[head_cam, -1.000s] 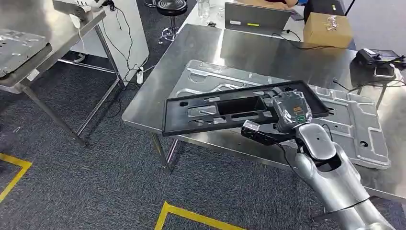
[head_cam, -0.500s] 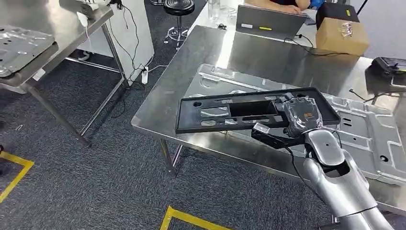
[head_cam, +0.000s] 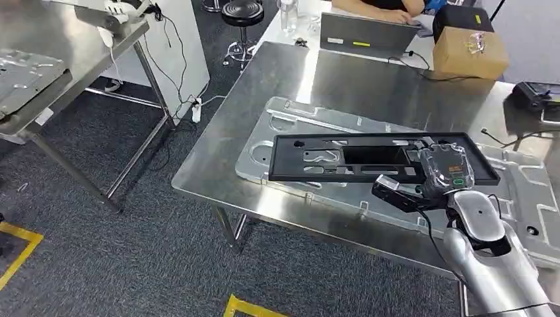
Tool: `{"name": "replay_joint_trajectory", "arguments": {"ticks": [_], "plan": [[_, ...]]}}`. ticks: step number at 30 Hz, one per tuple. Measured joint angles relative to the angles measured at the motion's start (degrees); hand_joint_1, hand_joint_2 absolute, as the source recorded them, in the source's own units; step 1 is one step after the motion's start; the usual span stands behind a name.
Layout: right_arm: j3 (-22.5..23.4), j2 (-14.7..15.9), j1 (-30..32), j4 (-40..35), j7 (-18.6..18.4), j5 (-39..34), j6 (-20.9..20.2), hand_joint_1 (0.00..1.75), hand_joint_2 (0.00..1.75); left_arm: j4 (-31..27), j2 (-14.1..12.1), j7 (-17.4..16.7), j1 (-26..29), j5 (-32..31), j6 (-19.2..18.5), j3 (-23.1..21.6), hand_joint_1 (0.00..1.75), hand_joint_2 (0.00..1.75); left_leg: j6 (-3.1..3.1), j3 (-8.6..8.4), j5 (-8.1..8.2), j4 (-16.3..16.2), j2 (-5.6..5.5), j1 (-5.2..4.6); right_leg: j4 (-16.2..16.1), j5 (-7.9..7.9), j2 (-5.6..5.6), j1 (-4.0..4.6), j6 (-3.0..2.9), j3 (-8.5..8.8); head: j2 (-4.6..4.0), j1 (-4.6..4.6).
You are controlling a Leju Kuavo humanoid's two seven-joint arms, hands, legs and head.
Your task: Take the parts from the cabinet and place them on the table.
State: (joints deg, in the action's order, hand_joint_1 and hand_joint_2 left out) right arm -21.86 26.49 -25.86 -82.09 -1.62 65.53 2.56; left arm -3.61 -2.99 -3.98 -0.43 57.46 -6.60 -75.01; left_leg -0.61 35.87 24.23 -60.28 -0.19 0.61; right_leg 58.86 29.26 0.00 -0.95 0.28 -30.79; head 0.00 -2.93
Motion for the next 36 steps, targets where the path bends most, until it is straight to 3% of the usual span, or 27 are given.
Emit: {"name": "replay_joint_trajectory", "arguments": {"ticks": [1, 2, 5, 6, 8, 9, 10, 11, 12, 14, 15, 16, 19, 20, 21, 22, 24, 25, 26, 27, 29, 30, 31, 32, 33, 36], "plan": [[0.08, 0.11, 0.07, -0.07, -0.02, -0.04, 0.00, 1.75, 1.75, 0.00, 0.02, 0.02, -0.17, 0.07, 0.00, 0.00, 0.00, 1.75, 0.67, -0.26, 0.53, 0.71, -0.06, 0.00, 0.03, 0.01, 0.05, 0.04, 0.31, -0.25, 0.00, 0.04], [0.22, 0.24, 0.10, -0.09, 0.00, -0.02, 0.00, 1.75, 1.75, 0.00, 0.02, 0.00, -0.12, 0.15, 0.00, 0.04, 0.00, 1.75, 0.82, -0.12, 0.59, 0.85, -0.12, -0.05, -0.21, 0.04, 0.02, 0.09, 0.58, -0.18, 0.00, 0.04], [0.57, 0.74, 0.50, -0.24, 0.39, -0.04, 0.07, 1.75, 1.75, 0.00, 0.06, -0.04, 0.00, 0.33, 0.02, 0.24, 0.00, 1.75, 2.06, -1.07, 0.65, 1.84, -0.24, 0.25, -0.07, 0.78, -0.03, -0.32, 1.54, 0.40, 0.00, 0.07], [0.94, 1.07, 0.54, -0.29, 0.57, -0.17, 0.18, 1.75, 1.75, 0.00, 0.15, -0.02, 0.02, 0.44, 0.04, 0.31, 0.00, 1.75, 2.47, -1.42, 0.85, 2.06, -0.24, 0.23, 2.22, 1.83, -0.01, -0.33, 1.59, -0.64, 0.00, 0.07], [1.73, 1.77, 1.04, -0.29, 0.59, -0.53, 0.42, 1.75, 1.75, 0.00, 0.17, -0.04, 0.00, 0.66, 0.04, 0.35, 0.00, 1.75, 3.07, -1.78, 1.28, 2.05, -0.28, 0.07, 11.25, 5.50, 0.02, -0.30, 1.76, -5.91, 0.00, 0.09], [2.09, 2.12, 1.60, -0.27, 0.59, -0.76, 0.52, 1.75, 1.75, 0.00, 0.17, -0.04, -0.01, 0.70, 0.04, 0.37, 0.00, 1.75, 3.21, -2.03, 1.60, 2.04, -0.30, -0.02, 15.32, 6.57, 0.01, -0.32, 1.87, -8.64, 0.00, 0.09], [2.38, 2.38, 2.23, -0.26, 0.61, -0.96, 0.52, 1.75, 1.75, 0.00, 0.17, -0.02, 0.02, 0.77, 0.04, 0.39, 0.00, 1.75, 3.27, -2.39, 1.91, 2.02, -0.38, -0.07, 17.12, 6.16, 0.01, -0.33, 1.90, -10.28, 0.00, 0.07], [2.69, 2.55, 2.85, -0.26, 0.70, -1.09, 0.55, 1.75, 1.75, 0.00, 0.17, -0.02, 0.06, 0.81, 0.04, 0.42, 0.00, 1.75, 3.22, -2.91, 2.29, 2.01, -0.46, -0.10, 16.26, 4.36, 0.01, -0.32, 1.89, -10.58, 0.00, 0.09], [3.00, 2.73, 3.40, -0.26, 0.98, -1.16, 0.55, 1.75, 1.75, 0.00, 0.26, -0.02, 0.09, 0.83, 0.04, 0.46, 0.00, 1.75, 3.14, -3.63, 2.78, 1.98, -0.50, -0.12, 12.83, 1.17, 0.01, -0.32, 1.78, -9.59, 0.00, 0.07], [3.65, 3.04, 4.13, -0.26, 1.25, -1.25, 0.57, 1.75, 1.75, 0.00, 0.39, -0.02, 0.06, 0.85, 0.04, 0.55, 0.00, 1.75, 2.85, -5.10, 3.86, 1.90, -0.52, -0.16, 2.83, -5.43, 0.00, -0.31, 1.30, -5.84, 0.00, 0.09], [4.13, 3.10, 4.47, -0.24, 1.25, -1.29, 0.63, 1.75, 1.75, 0.00, 0.44, 0.00, 0.20, 0.85, 0.04, 0.61, 0.00, 1.75, 2.58, -5.10, 4.19, 2.15, -0.56, -0.17, 2.12, -4.33, -0.04, -0.17, 1.03, -5.26, 0.00, 0.09], [4.42, 3.13, 4.58, -0.29, 1.27, -1.31, 0.68, 1.75, 1.75, 0.02, 0.44, 0.00, -0.16, 0.85, 0.02, 0.70, 0.00, 1.75, 2.15, -5.24, 4.52, 1.69, -0.59, -0.47, 0.85, -4.23, 0.02, 0.34, 0.94, -4.72, 0.00, 0.13], [5.05, 3.26, 5.51, -0.39, 1.25, -1.31, 0.79, 1.75, 1.75, 0.04, 0.50, 0.00, -0.18, 0.87, 0.02, 0.90, 0.00, 1.75, 1.28, -5.37, 4.85, 2.36, -0.53, -0.35, 0.67, -3.22, 0.12, 0.47, -0.03, -4.61, 0.00, 0.09], [5.27, 3.23, 5.93, -0.44, 1.27, -1.31, 0.83, 1.75, 1.75, 0.04, 0.50, 0.00, -0.33, 0.94, 0.04, 0.96, 0.00, 1.75, 0.87, -5.71, 5.32, 2.34, -0.41, -0.64, 0.14, -3.25, 0.12, -0.31, -0.24, -3.95, 0.00, 0.09], [5.59, 3.23, 6.30, -0.61, 1.27, -1.31, 0.87, 1.75, 1.75, 0.04, 0.57, -0.04, -0.28, 0.98, 0.07, 1.05, 0.00, 1.75, 0.54, -5.64, 5.92, 0.95, -0.25, -0.48, -0.23, -3.04, 0.10, -0.29, -0.56, -3.37, 0.00, 0.09], [5.92, 3.15, 6.58, -0.72, 1.27, -1.35, 0.92, 1.75, 1.75, 0.04, 0.57, -0.04, -0.26, 1.01, 0.07, 1.14, 0.00, 1.75, 0.30, -3.66, 7.49, -2.61, -0.16, -0.37, -0.28, -2.77, -0.07, -0.31, -0.99, -2.99, 0.00, 0.02], [6.12, 3.04, 7.24, -0.74, 1.27, -1.46, 1.07, 1.75, 1.75, 0.06, 0.57, -0.04, -0.24, 1.01, 0.26, 1.22, 0.00, 1.75, 0.04, 1.85, 10.84, -11.80, -0.15, -0.23, -0.25, -2.30, -0.20, -0.19, -1.26, -2.41, 0.00, 0.02], [6.18, 2.93, 7.75, -0.74, 1.25, -1.46, 1.12, 1.75, 1.75, 0.07, 0.57, -0.04, -0.17, 1.03, 0.35, 1.22, 0.00, 1.75, 0.00, 4.06, 11.25, -14.93, -0.15, -0.23, -0.24, -1.99, -0.23, -0.13, -1.27, -2.06, 0.00, 0.04], [6.27, 2.82, 8.30, -0.74, 1.25, -1.46, 1.11, 1.75, 1.75, 0.07, 0.57, 0.00, -0.10, 1.11, 0.37, 1.25, 0.00, 1.75, 0.05, 5.17, 10.22, -15.57, -0.15, -0.24, -0.23, -1.66, -0.22, -0.08, -1.30, -1.65, 0.00, 0.04], [6.40, 2.71, 8.87, -0.74, 1.25, -1.44, 1.14, 1.75, 1.75, 0.07, 0.57, 0.15, 0.01, 1.42, 0.39, 1.29, 0.00, 1.75, 0.22, 4.94, 7.76, -13.51, -0.15, -0.24, -0.23, -1.27, -0.20, -0.03, -1.28, -1.13, 0.00, 0.04], [6.86, 2.29, 9.62, -0.90, 1.25, -1.24, 1.20, 1.75, 1.75, 0.13, 0.57, 0.88, 0.13, 2.34, 0.37, 1.57, 0.00, 1.75, 0.94, 1.75, 0.86, -3.94, -0.16, -0.34, -0.23, -0.42, -0.09, 0.12, -1.13, 0.05, 0.00, 0.02], [7.04, 1.97, 9.90, -0.90, 1.10, -0.85, 1.33, 1.75, 1.75, 0.24, 0.57, 1.36, 0.22, 3.11, 0.26, 1.88, 0.00, 1.75, 1.54, 0.70, -0.86, -0.09, -0.16, -0.61, -0.30, -0.04, -0.07, 0.06, -1.00, 0.20, 0.00, 0.04], [7.06, 1.42, 9.98, -0.88, 0.78, -0.43, 1.66, 1.75, 1.75, 0.39, 0.59, 2.01, 0.17, 3.78, 0.04, 2.23, 0.00, 1.75, 1.63, -0.12, -0.22, 0.58, -0.10, -0.79, -0.06, 0.28, 0.08, 0.55, -0.57, 0.30, 0.00, 0.04], [7.10, 0.90, 10.32, -0.88, 0.20, 0.02, 1.73, 1.75, 1.75, 0.48, 0.79, 2.54, 0.09, 4.26, -0.37, 2.82, 0.00, 1.75, 1.61, -0.41, 0.20, 1.22, -0.03, -0.78, -0.12, 0.27, 0.11, 0.46, -0.48, 0.17, 0.00, 0.07], [7.15, 0.46, 10.92, -0.88, -0.04, 0.15, 1.77, 0.00, 0.00, 0.57, 1.14, 2.58, 0.13, 4.42, -0.90, 3.15, 0.00, 1.75, 1.29, -0.52, -0.09, 1.68, -0.17, -0.47, 0.09, 0.38, 0.01, 0.74, -0.59, 0.21, 0.00, 0.07], [7.13, -0.55, 12.55, -0.88, 0.00, 0.33, 1.95, 0.00, 0.00, 0.85, 1.75, 2.38, 0.20, 5.01, -2.32, 3.83, 0.00, 1.75, 1.35, -0.49, 0.17, 1.62, -0.37, -0.78, -0.47, 0.46, -0.25, 0.42, -0.48, 0.51, 0.00, 0.07]]}}
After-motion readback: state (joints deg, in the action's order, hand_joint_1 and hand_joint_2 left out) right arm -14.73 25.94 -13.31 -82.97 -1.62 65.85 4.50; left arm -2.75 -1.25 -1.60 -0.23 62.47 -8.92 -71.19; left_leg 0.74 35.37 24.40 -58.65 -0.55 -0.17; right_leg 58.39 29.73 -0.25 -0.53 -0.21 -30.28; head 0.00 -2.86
